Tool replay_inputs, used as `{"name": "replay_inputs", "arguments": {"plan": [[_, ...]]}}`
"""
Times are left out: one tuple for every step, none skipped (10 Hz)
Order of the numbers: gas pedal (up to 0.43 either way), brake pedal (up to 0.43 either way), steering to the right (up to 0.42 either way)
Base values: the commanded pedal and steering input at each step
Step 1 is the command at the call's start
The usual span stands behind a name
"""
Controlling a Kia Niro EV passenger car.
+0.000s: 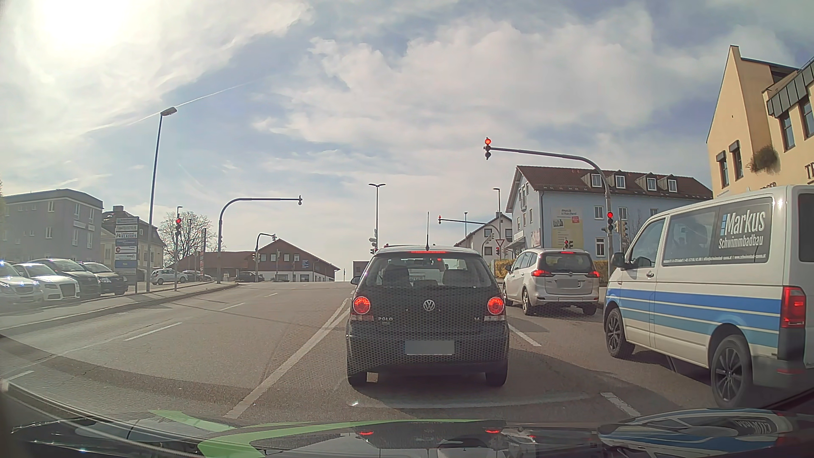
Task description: Follow the waypoints while adhering to traffic rules and regulations
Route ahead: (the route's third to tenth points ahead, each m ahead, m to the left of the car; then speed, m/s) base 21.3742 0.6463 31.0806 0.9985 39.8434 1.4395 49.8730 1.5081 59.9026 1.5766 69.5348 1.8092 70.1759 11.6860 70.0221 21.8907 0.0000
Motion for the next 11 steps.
{"name": "replay_inputs", "arguments": {"plan": [[0.0,0.341,-0.032],[0.0,0.341,-0.032],[0.0,0.341,-0.032],[0.0,0.341,-0.032],[0.0,0.341,-0.032],[0.0,0.341,-0.032],[0.0,0.341,-0.032],[0.0,0.341,-0.032],[0.0,0.341,-0.032],[0.0,0.341,-0.032],[0.0,0.341,-0.032]]}}
